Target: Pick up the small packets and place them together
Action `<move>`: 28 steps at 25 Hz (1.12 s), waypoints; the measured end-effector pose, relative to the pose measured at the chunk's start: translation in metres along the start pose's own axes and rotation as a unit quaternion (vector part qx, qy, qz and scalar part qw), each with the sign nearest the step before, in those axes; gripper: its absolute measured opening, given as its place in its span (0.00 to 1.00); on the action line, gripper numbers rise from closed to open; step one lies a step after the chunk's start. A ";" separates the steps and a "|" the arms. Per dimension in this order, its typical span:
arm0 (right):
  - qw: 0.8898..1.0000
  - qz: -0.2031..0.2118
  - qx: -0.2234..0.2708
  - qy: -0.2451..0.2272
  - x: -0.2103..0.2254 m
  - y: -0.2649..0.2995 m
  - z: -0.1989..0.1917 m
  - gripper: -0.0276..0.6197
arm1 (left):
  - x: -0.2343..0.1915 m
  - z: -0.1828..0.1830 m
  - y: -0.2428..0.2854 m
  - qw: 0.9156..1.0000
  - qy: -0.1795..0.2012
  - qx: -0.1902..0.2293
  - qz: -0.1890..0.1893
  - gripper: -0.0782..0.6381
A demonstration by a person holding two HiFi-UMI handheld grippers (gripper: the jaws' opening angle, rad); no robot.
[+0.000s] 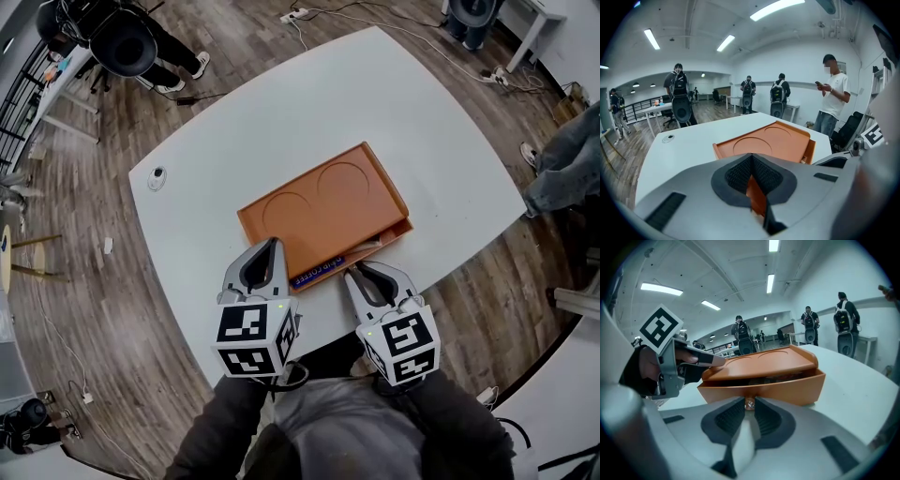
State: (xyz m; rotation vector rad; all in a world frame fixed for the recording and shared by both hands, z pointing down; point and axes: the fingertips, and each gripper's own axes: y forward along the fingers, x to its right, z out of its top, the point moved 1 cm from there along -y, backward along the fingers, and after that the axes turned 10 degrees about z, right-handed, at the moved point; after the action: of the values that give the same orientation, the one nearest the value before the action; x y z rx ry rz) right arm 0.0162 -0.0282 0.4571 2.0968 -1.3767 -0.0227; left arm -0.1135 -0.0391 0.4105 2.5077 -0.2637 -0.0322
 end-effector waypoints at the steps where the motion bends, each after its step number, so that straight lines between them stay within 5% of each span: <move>1: 1.000 0.000 -0.001 0.000 0.000 -0.001 -0.001 0.15 | 0.000 0.000 0.000 1.000 0.001 -0.001 0.000 0.10; 28: 1.000 0.001 0.003 0.001 -0.009 -0.028 -0.025 0.15 | 0.001 -0.001 0.004 1.000 0.014 0.006 0.015 0.10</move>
State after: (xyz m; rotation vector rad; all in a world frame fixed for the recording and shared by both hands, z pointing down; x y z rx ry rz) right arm 0.0434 -0.0012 0.4605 2.0996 -1.3782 -0.0158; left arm -0.1135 -0.0413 0.4135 2.5141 -0.2914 0.0169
